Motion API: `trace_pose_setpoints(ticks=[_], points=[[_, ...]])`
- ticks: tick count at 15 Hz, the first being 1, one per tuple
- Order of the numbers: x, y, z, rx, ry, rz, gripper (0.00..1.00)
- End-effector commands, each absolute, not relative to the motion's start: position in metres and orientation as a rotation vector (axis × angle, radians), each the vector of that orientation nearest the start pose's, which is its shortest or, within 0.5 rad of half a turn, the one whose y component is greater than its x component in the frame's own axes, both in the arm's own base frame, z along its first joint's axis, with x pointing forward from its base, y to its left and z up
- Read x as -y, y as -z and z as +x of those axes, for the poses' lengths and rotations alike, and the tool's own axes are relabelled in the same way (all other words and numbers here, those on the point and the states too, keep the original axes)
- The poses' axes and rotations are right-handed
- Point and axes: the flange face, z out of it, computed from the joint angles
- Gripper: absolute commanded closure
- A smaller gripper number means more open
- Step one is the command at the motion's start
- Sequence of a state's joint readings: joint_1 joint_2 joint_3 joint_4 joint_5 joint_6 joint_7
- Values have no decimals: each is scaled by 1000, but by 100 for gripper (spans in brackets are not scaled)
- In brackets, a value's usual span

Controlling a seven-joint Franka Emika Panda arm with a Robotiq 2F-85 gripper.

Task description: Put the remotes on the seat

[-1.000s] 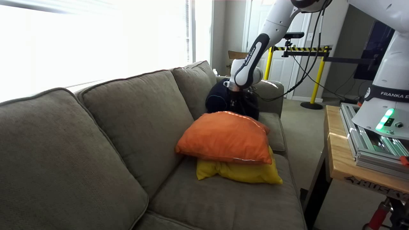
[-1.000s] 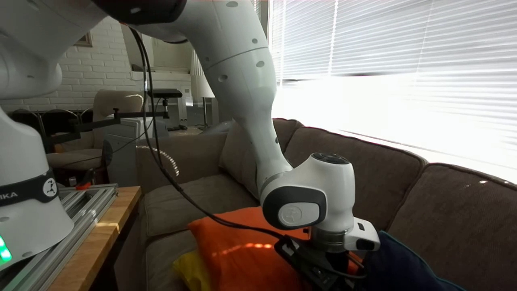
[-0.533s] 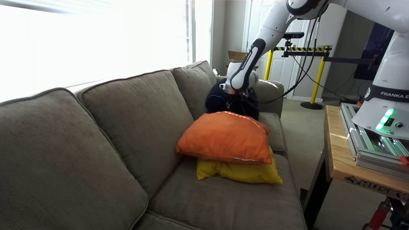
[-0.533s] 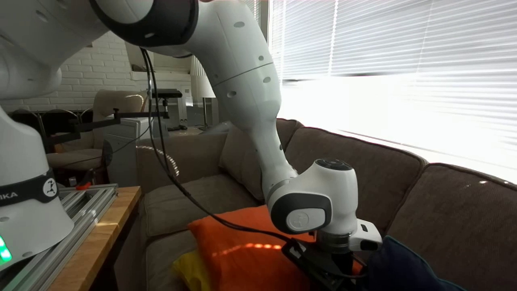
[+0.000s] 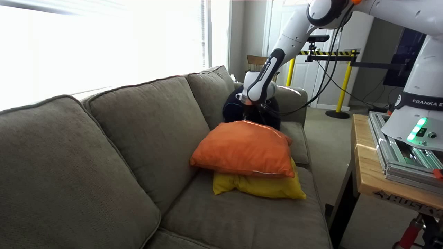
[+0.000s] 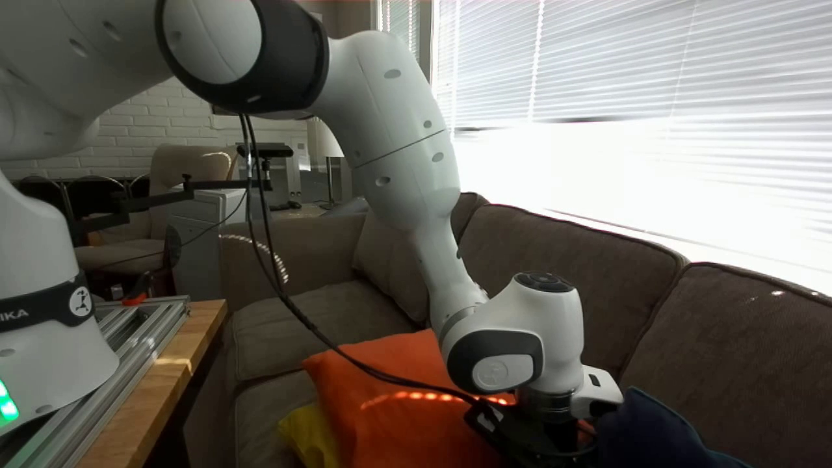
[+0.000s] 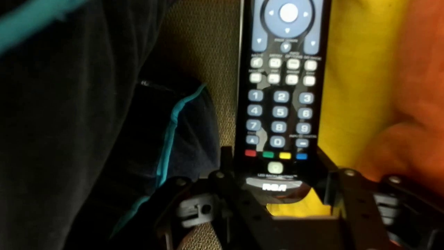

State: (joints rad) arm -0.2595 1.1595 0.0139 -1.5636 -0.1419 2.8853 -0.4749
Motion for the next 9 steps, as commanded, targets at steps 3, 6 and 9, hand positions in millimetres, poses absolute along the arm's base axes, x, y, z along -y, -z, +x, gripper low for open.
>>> trace_pose_setpoints(ticks=[3,6,9], points=[[153,41,651,596,243,-3168,71],[152,45,652,598,246,-3168,71],[151,47,653,589,251,-3168,21]])
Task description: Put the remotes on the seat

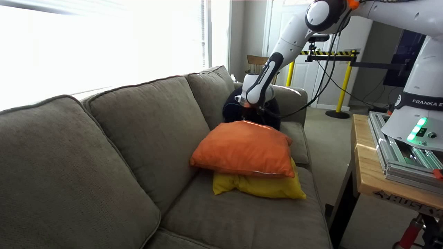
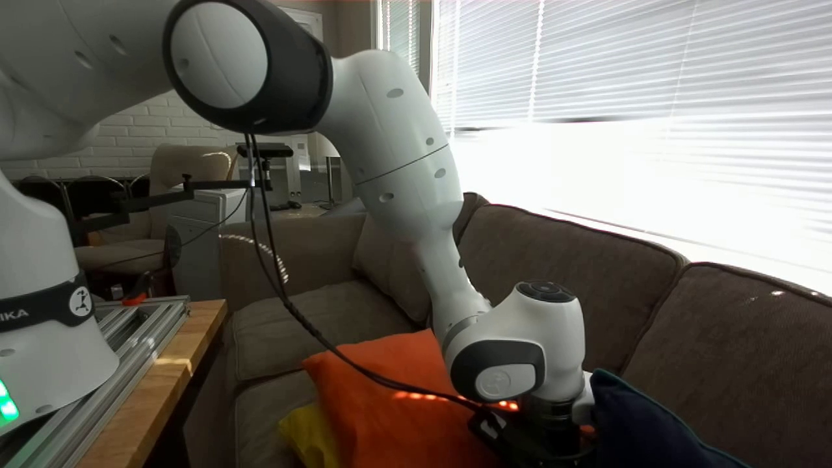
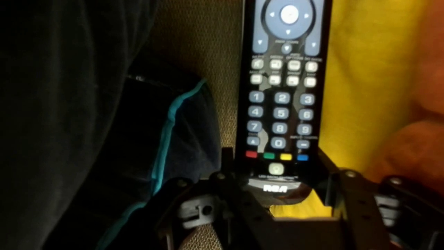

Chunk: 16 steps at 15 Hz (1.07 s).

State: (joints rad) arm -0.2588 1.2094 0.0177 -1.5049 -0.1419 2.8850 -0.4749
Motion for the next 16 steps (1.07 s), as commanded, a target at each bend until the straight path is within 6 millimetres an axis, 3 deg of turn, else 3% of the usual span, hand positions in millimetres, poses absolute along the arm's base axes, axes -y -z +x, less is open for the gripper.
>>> trace_pose_setpoints(ticks=[1,4,8,12,16], points=[[151,48,654,587,250,-3167,19],[151,47,655,584,258,-3169,1],[148,43,655,550,258,-3176,0],[138,4,647,374,243,-3173,0],[125,-44,644,406,306,-3149,0]])
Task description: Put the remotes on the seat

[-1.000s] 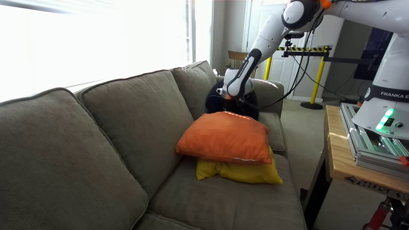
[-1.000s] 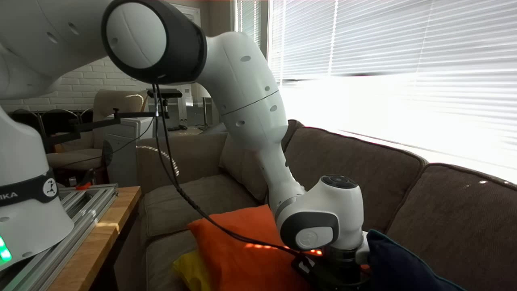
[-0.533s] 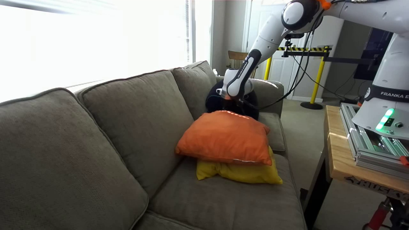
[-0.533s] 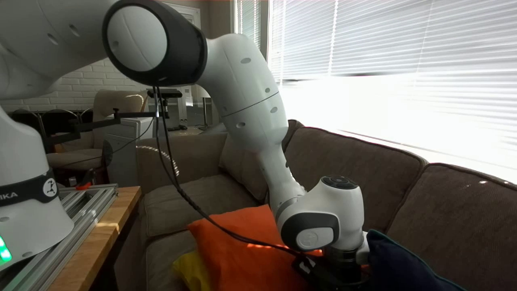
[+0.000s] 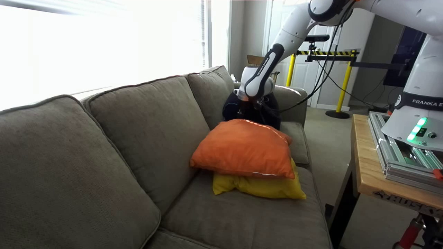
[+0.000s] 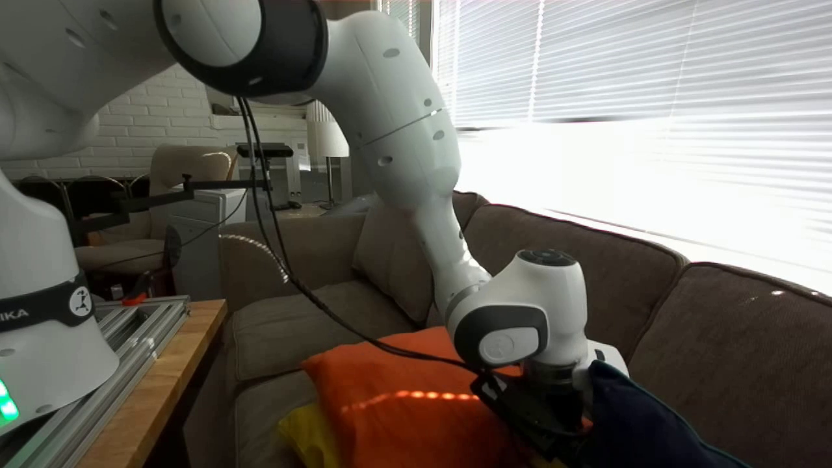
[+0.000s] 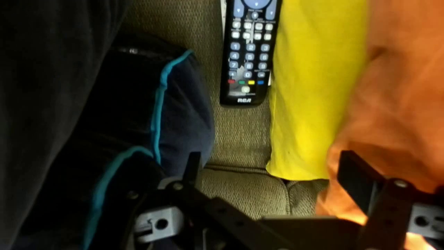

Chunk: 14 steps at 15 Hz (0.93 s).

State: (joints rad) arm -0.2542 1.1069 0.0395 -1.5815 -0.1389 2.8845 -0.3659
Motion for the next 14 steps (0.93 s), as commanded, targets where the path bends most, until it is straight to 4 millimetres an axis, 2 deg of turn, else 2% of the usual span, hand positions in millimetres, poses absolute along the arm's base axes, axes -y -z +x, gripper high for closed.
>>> trace_pose_setpoints(ticks=[1,3,6,11,14], points=[[122,-56,642,406,313,-3144,0],[113,-81,635,403,320,-3125,0],[105,-108,619,379,268,-3106,0],[114,-146,574,361,120,-3137,0],[124,-166,541,331,-5,-3143,0]])
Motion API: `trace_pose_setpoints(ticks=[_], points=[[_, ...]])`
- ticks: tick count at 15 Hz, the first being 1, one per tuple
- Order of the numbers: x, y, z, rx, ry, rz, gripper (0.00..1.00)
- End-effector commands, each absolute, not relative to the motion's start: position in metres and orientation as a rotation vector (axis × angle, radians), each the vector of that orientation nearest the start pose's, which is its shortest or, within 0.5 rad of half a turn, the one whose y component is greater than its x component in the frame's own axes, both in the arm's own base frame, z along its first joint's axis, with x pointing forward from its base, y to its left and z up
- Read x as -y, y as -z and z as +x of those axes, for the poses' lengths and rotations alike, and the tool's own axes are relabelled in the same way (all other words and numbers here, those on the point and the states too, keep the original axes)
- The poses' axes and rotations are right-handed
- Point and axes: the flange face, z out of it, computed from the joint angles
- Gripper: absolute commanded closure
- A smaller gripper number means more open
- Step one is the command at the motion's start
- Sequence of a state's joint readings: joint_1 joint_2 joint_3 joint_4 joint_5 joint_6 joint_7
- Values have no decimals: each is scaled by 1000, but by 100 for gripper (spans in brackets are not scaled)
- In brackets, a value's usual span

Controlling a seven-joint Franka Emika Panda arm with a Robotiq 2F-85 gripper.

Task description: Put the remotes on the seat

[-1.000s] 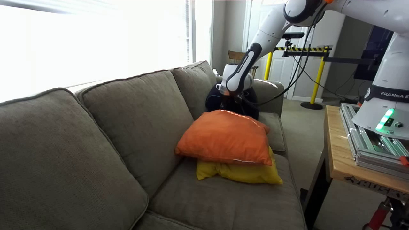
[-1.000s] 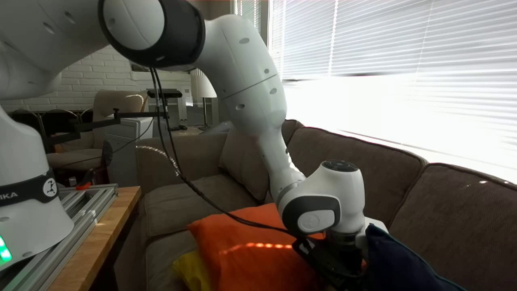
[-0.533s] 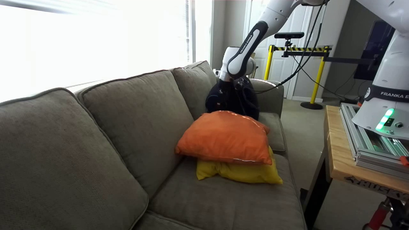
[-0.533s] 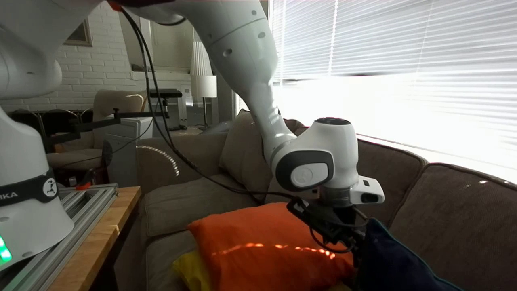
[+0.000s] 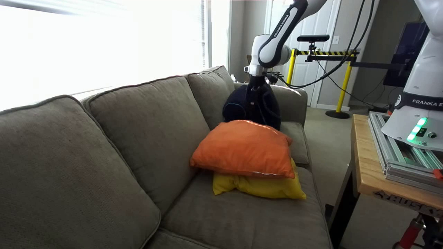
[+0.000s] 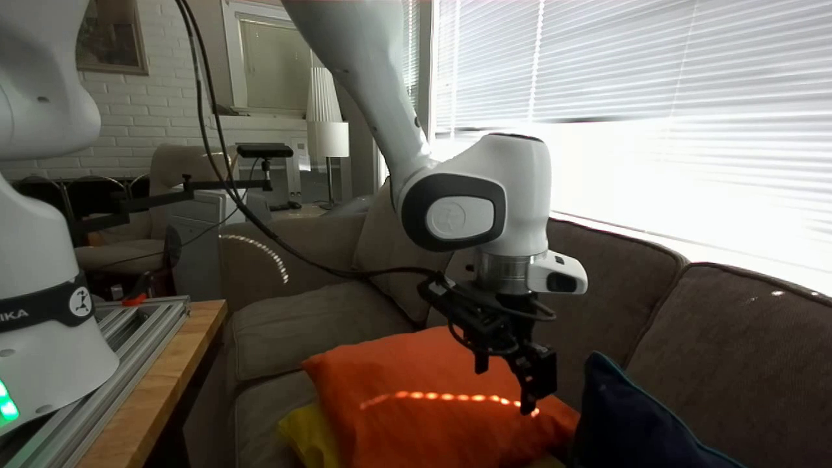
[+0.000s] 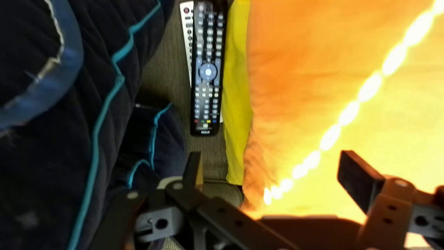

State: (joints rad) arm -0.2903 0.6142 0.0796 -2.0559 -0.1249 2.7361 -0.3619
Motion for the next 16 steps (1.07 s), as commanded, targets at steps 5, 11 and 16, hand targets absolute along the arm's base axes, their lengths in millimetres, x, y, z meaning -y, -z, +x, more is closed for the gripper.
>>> trace_pose_setpoints(ticks=[5,11,16], points=[[144,-192,503,289,-126,-3165,0],[156,-184,480,51,-53,-3186,0],[158,-180,485,98,-79,-3190,0]])
